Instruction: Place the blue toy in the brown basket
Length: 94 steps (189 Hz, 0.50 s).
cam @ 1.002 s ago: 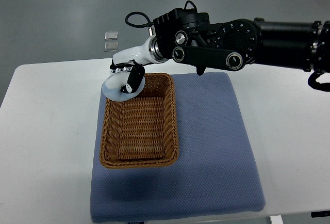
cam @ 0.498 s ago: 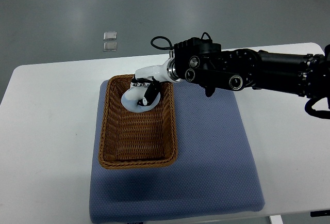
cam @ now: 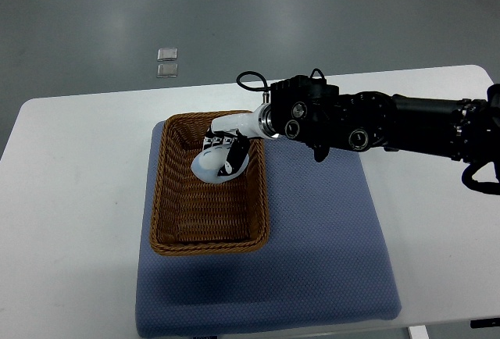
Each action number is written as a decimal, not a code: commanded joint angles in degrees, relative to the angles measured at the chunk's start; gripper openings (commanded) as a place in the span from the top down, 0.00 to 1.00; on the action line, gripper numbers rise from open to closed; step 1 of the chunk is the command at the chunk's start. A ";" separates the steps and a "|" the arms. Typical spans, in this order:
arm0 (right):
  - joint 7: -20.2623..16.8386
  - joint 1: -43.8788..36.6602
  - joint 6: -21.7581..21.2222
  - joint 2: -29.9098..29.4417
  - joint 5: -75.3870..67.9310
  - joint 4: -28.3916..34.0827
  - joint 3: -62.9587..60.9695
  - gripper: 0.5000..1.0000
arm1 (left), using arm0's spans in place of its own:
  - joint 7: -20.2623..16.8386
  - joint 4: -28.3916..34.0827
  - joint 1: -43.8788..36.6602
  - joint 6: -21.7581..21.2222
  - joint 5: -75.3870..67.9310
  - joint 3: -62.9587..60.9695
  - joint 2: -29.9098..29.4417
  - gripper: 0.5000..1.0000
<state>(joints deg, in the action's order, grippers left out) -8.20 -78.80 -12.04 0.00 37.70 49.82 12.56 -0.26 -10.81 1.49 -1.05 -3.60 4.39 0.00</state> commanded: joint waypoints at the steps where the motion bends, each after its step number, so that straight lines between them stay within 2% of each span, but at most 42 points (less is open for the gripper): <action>1: 0.29 0.31 0.00 0.00 0.00 0.01 0.01 0.50 | 0.00 0.08 0.01 -0.01 0.08 0.00 0.00 0.00; 10: 0.29 0.31 0.00 0.00 0.00 0.01 0.01 0.48 | 0.00 0.00 0.01 -0.01 0.08 0.00 0.00 0.00; 19: 0.29 0.22 -0.09 0.00 0.00 0.01 0.01 0.42 | 0.00 0.08 0.01 -0.01 0.08 0.00 0.00 0.00; 36: 0.37 0.22 0.00 0.00 0.00 0.01 -0.07 0.37 | 0.00 0.08 0.01 -0.01 0.08 0.00 0.00 0.00; 94: 1.25 -0.92 -0.36 0.00 -0.09 -0.43 -2.62 0.30 | 0.00 0.26 0.01 -0.01 0.08 0.00 0.00 0.00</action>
<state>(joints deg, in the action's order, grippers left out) -7.43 -79.07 -12.22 0.00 37.64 49.64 11.79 -0.26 -10.60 1.48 -1.05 -3.51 4.40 0.00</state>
